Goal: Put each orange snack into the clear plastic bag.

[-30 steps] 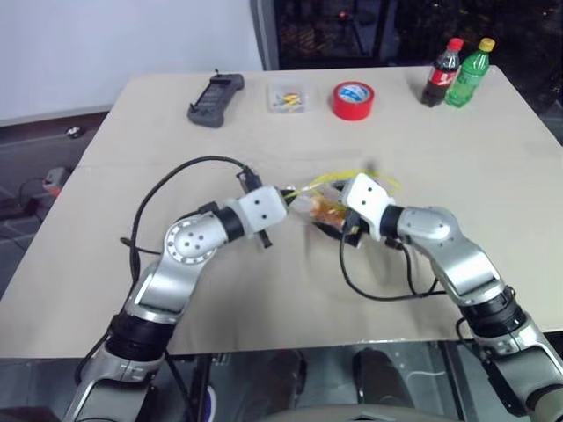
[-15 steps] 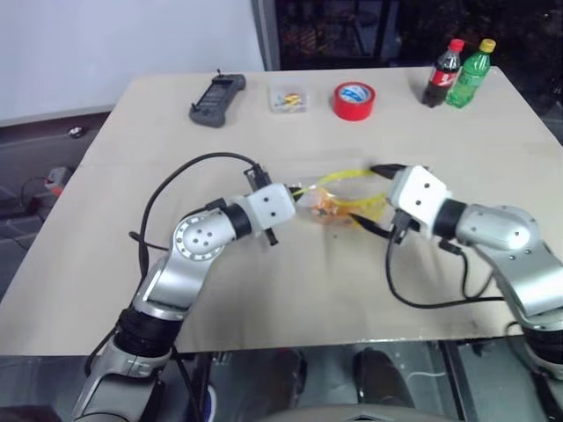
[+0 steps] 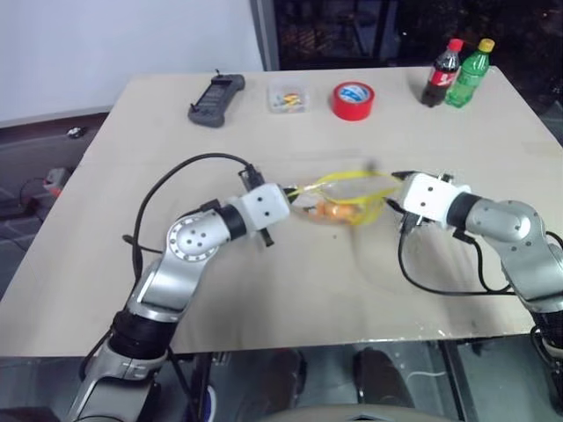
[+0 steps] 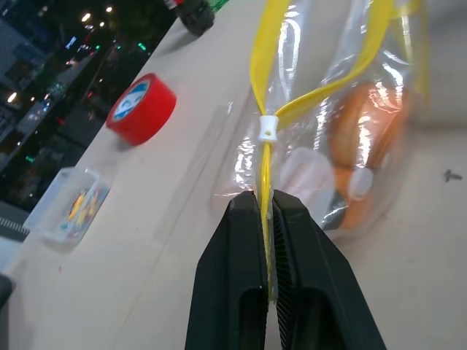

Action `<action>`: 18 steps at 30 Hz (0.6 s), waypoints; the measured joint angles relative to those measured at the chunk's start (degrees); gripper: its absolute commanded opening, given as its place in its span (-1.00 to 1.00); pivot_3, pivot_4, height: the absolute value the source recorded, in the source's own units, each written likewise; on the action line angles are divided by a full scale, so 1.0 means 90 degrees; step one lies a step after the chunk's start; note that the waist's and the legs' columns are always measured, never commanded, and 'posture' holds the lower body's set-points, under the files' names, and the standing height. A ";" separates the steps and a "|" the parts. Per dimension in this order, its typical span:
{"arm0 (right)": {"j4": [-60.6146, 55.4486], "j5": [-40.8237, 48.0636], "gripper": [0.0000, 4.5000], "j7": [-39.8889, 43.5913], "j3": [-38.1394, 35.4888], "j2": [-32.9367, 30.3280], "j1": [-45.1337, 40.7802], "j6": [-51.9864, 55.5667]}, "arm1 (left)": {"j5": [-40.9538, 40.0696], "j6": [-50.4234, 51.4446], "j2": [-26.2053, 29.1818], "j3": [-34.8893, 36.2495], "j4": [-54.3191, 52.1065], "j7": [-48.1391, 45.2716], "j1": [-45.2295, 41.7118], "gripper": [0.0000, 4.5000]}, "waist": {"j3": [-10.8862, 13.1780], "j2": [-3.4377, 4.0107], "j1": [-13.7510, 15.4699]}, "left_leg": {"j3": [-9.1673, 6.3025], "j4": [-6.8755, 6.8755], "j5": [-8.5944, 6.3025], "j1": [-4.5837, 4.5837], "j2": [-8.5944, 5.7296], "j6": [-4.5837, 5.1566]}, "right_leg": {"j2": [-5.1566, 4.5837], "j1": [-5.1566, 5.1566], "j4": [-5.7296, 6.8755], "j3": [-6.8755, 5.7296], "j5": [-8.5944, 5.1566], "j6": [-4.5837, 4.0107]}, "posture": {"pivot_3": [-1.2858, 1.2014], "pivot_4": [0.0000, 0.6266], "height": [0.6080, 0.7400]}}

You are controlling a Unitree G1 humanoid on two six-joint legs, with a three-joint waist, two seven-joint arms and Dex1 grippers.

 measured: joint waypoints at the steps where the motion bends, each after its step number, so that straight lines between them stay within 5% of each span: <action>1: -0.0016 0.0010 -0.27 0.0034 -0.0007 -0.0011 0.0000 -0.0006 | -0.0018 -0.0002 0.0009 0.0000 0.0000 0.0000 0.0013 -1.00 | 0.0000 0.0000 0.0000 | 0.0000 0.0000 0.0000 0.0000 0.0000 0.0000 | -0.0001 0.0000 0.0000 0.0000 0.0000 0.0000 | 0.03 -0.52 1.00; 18: -0.0533 0.0817 -0.27 0.0825 -0.0766 -0.0431 0.0232 0.0262 | -0.0032 -0.0043 0.0064 0.0005 0.0007 0.0001 0.0069 -1.00 | 0.0000 0.0000 0.0002 | 0.0001 0.0000 0.0000 0.0000 0.0000 0.0000 | -0.0002 0.0001 0.0001 0.0000 0.0000 0.0000 | 0.03 -0.52 1.00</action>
